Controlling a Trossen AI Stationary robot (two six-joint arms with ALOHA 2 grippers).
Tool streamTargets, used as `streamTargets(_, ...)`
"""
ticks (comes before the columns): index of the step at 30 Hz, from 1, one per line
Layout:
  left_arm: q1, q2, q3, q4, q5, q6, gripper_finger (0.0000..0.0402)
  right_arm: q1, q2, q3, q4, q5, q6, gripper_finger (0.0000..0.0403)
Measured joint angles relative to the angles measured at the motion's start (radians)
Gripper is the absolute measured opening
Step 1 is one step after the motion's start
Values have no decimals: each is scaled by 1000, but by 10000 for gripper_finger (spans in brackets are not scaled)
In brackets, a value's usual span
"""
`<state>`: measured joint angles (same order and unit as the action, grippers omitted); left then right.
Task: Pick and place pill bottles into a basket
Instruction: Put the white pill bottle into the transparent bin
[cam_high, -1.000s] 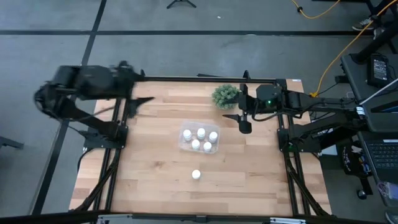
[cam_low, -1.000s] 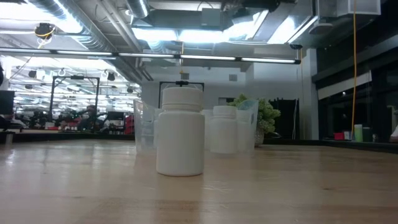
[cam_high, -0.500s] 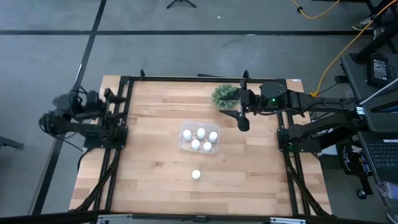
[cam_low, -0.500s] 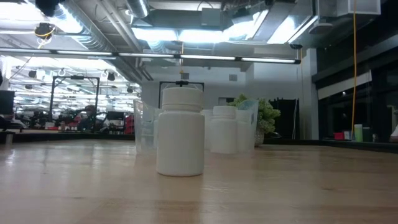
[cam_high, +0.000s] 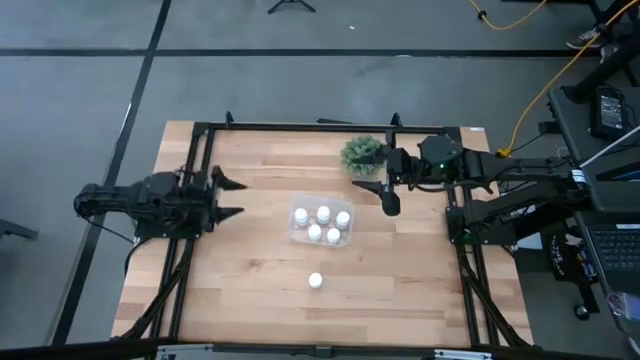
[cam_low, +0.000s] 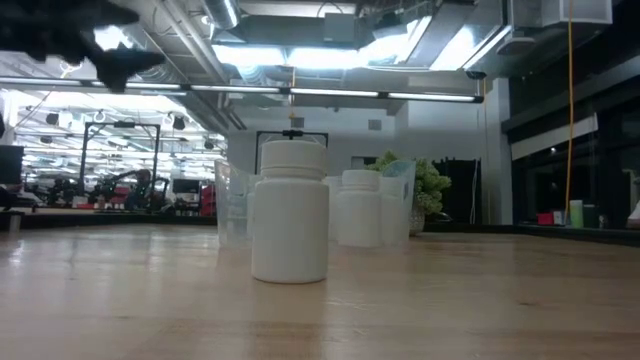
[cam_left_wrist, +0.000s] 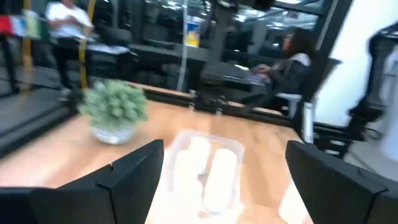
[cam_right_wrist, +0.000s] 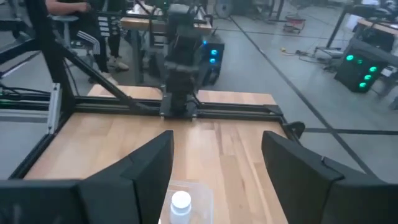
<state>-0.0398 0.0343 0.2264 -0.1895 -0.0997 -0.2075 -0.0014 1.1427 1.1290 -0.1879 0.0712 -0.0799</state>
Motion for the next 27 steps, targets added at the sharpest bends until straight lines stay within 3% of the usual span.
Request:
streamTargets(7, 37, -33, -173, 128, 215, -70, 328, 62, 2, 0, 13, 66, -3, 246)
streamTargets(10, 57, -30, -218, 221, 188, -56, 329, 72, 2, 0, 13, 68, -8, 246)
streamTargets(15, 111, -32, -218, 202, 70, 31, 327, 89, 2, 0, 7, 70, -9, 246)
streamTargets(27, 166, -29, -218, 202, 96, 11, 329, 108, 1, 0, 5, 69, -5, 246)
